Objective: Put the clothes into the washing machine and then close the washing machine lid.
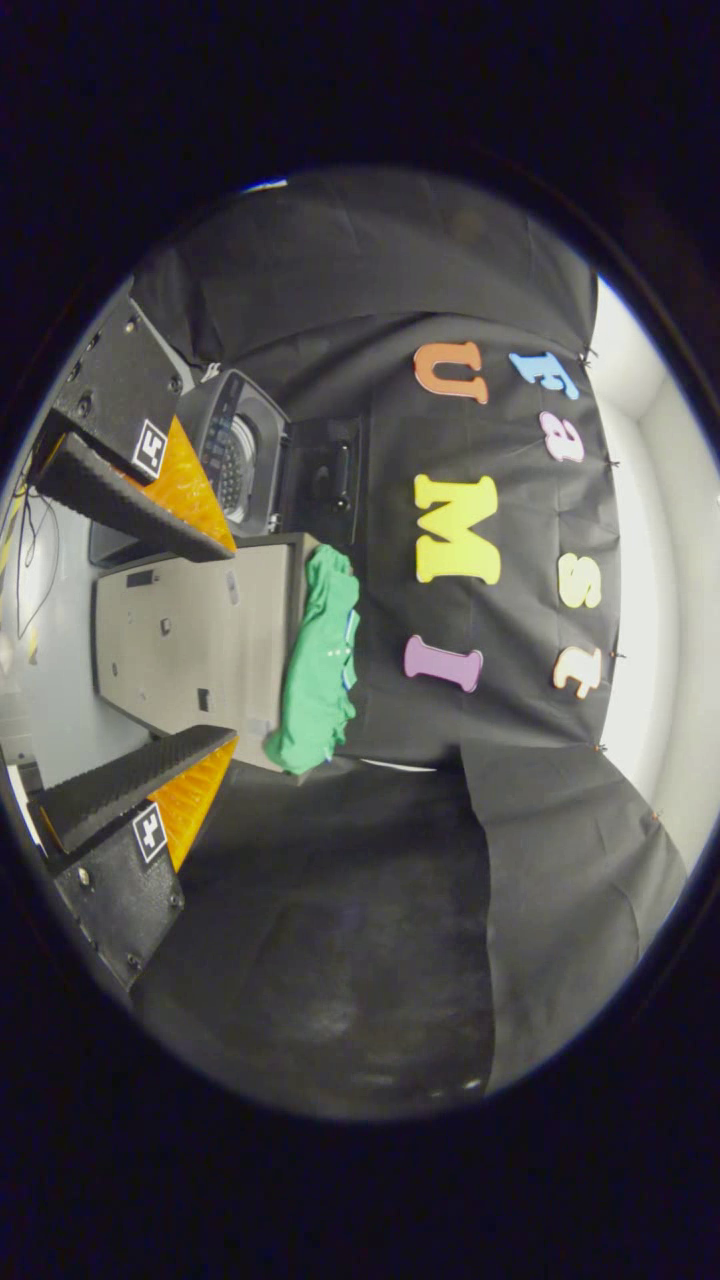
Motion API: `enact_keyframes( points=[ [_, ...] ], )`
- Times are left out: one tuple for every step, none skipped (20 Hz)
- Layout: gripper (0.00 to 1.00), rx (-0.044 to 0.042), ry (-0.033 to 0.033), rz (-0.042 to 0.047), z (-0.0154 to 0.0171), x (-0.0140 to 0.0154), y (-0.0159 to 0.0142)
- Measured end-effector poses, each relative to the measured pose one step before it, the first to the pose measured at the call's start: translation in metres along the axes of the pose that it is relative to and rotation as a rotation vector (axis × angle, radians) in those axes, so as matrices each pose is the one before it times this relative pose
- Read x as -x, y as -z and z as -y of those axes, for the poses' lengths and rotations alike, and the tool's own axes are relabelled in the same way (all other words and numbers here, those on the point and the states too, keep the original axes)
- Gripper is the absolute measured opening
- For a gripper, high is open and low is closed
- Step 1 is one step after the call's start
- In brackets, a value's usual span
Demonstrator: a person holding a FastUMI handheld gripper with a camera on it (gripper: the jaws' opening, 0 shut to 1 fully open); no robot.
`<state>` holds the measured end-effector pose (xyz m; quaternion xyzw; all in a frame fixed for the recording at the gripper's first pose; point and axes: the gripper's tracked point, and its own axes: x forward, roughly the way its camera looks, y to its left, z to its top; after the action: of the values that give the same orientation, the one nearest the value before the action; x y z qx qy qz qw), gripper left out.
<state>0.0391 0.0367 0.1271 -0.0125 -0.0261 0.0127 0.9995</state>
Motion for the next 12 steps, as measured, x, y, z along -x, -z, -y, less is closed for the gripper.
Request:
enact_keyframes(
  points=[
    [1.00,-0.01612,-0.00718,0.00483,-0.00212,-0.00697,-0.01363],
    [1.00,-0.01240,-0.00581,0.00741,-0.00087,-0.00746,-0.01352],
    [1.00,-0.00452,-0.00063,0.00686,0.00101,-0.00828,-0.01536],
    [1.00,0.00590,-0.00078,0.00929,0.00127,-0.01139,-0.01318],
    [1.00,0.00576,-0.00584,0.01869,0.00020,-0.01143,-0.01606],
    [1.00,0.00898,-0.00357,0.00876,0.00045,-0.01224,-0.01163],
    [1.00,0.00572,-0.00245,0.00366,0.00168,-0.01350,-0.01243],
    [1.00,-0.00251,-0.00479,0.00935,0.00089,-0.01347,-0.01237],
    [1.00,-0.00534,-0.00607,0.01167,0.00133,-0.01469,-0.01305],
    [1.00,-0.00162,-0.00184,0.00942,0.00211,-0.01569,-0.01203],
    [1.00,0.00071,0.00675,0.00181,0.00509,-0.01653,-0.00919],
    [1.00,0.00179,-0.00019,-0.00077,0.00433,-0.01696,-0.00709]
  ],
)
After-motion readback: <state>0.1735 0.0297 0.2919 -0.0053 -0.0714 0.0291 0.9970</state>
